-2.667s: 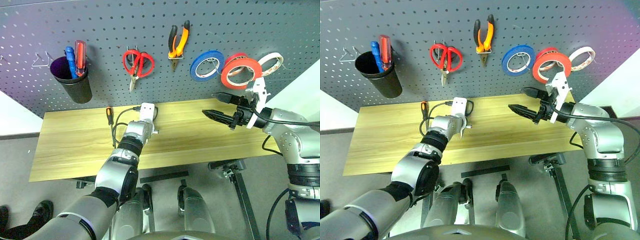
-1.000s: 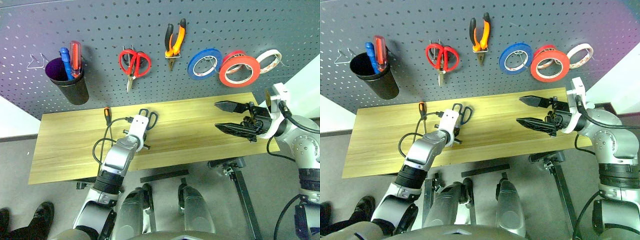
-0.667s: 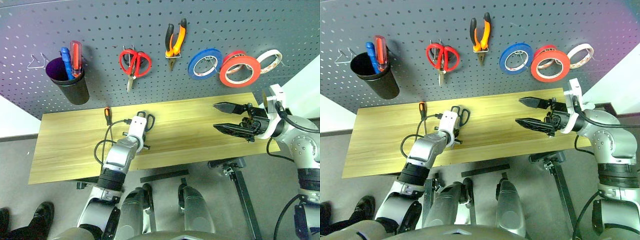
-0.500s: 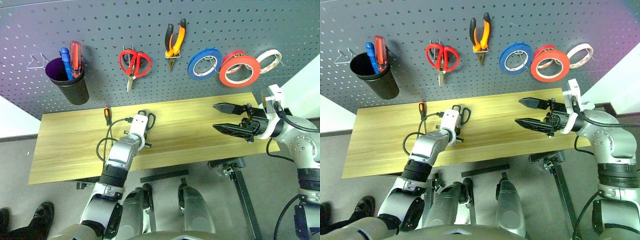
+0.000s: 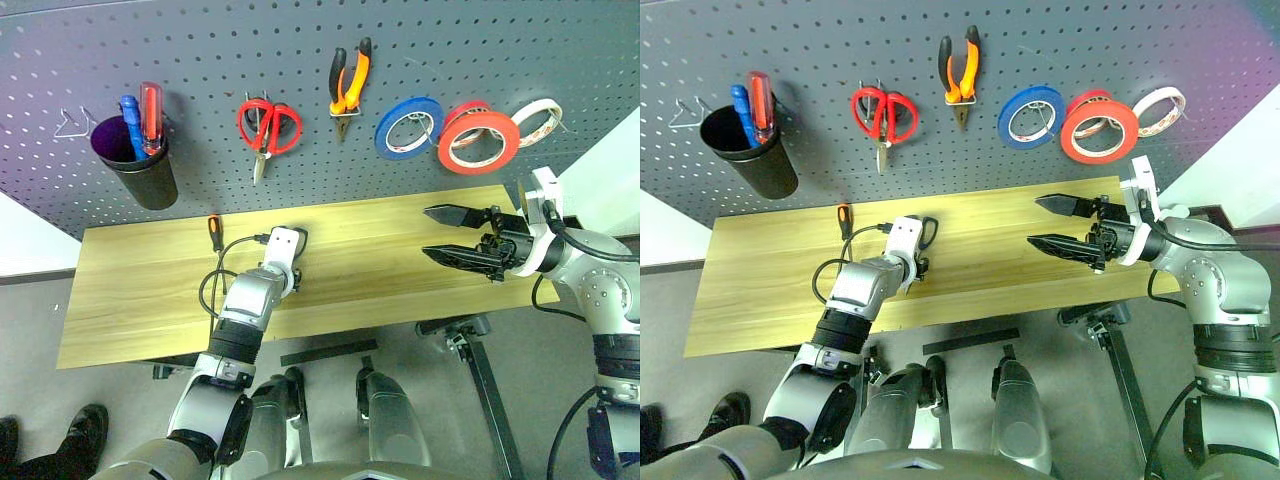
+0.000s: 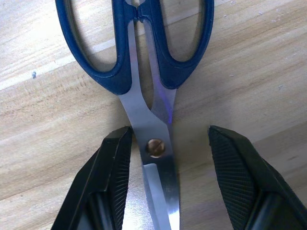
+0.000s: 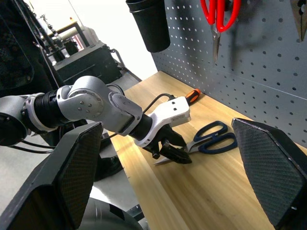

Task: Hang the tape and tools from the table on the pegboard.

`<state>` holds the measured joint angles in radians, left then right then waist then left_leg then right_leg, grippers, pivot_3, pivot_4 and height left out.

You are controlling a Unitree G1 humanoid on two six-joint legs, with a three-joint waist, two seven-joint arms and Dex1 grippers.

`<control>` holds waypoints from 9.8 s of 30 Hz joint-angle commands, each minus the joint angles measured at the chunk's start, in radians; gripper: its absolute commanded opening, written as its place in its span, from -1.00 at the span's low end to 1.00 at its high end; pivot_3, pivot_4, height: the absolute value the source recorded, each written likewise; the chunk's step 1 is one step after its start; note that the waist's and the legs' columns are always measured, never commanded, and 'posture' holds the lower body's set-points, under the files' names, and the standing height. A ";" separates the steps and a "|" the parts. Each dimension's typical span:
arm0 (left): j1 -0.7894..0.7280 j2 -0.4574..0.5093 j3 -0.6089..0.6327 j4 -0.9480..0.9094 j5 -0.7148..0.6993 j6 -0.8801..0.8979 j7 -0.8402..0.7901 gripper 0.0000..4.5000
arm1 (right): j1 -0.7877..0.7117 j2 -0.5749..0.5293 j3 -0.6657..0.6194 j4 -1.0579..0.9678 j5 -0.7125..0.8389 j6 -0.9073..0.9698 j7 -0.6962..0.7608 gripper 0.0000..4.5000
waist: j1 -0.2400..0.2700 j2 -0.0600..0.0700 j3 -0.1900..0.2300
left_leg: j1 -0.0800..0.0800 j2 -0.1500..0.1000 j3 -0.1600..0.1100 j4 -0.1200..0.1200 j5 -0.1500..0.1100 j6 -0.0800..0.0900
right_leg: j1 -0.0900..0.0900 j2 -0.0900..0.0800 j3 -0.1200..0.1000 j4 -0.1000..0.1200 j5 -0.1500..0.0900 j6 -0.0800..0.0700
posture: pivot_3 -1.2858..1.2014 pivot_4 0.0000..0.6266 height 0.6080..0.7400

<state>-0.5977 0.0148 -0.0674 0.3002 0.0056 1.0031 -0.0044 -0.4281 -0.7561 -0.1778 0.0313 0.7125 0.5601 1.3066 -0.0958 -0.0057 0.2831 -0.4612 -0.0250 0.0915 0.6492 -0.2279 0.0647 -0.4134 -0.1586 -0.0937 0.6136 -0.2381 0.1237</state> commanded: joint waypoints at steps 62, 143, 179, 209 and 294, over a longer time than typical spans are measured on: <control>0.062 0.012 -0.020 -0.245 -0.001 0.108 -0.045 -0.69 | 0.025 -0.029 0.029 0.030 -0.076 -0.143 0.140 1.00 | 0.005 0.000 0.001 | -0.001 0.000 0.002 0.000 0.000 -0.001 | -0.002 -0.001 0.000 0.000 0.001 0.001 | -0.21 -0.05 1.00; 0.300 0.291 0.045 -0.595 0.110 -0.819 -0.190 -0.69 | -0.047 -0.100 0.017 0.359 0.161 -0.336 0.308 1.00 | -0.002 0.007 -0.045 | 0.000 0.001 0.013 0.019 0.000 0.001 | 0.002 -0.002 -0.002 0.004 0.013 0.009 | -0.19 -0.50 1.00; 0.133 0.200 0.067 -0.200 0.011 -0.910 -0.202 0.89 | -0.051 -0.083 0.032 0.286 0.164 -0.311 0.308 1.00 | -0.006 0.007 -0.045 | -0.001 0.001 0.017 0.034 -0.005 0.008 | 0.002 -0.008 -0.004 0.012 0.018 0.012 | -0.20 -0.50 1.00; 0.333 0.154 0.283 -0.228 -0.101 -0.508 -0.026 0.99 | -0.143 -0.003 0.192 0.399 -0.007 -0.454 0.308 1.00 | -0.001 0.009 -0.049 | -0.001 0.001 0.018 0.034 -0.009 0.015 | -0.003 -0.010 -0.004 0.012 0.019 0.012 | -0.17 -0.39 1.00; 0.396 0.123 0.258 -0.351 -0.177 -0.179 0.026 -0.57 | 0.014 -0.038 0.060 0.227 -0.016 -0.277 0.308 1.00 | -0.023 -0.003 0.036 | 0.002 -0.001 0.047 0.014 -0.014 0.022 | -0.014 -0.036 -0.023 -0.001 0.027 0.015 | -0.17 -0.05 1.00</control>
<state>-0.2240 0.1404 0.1812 -0.0289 -0.1772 0.7946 0.0053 -0.4021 -0.7961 -0.1140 0.2509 0.6756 0.2982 1.6062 -0.1184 -0.0082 0.3195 -0.4595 -0.0259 0.1380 0.6631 -0.2419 0.0865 -0.4268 -0.1945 -0.1165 0.6126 -0.2115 0.1384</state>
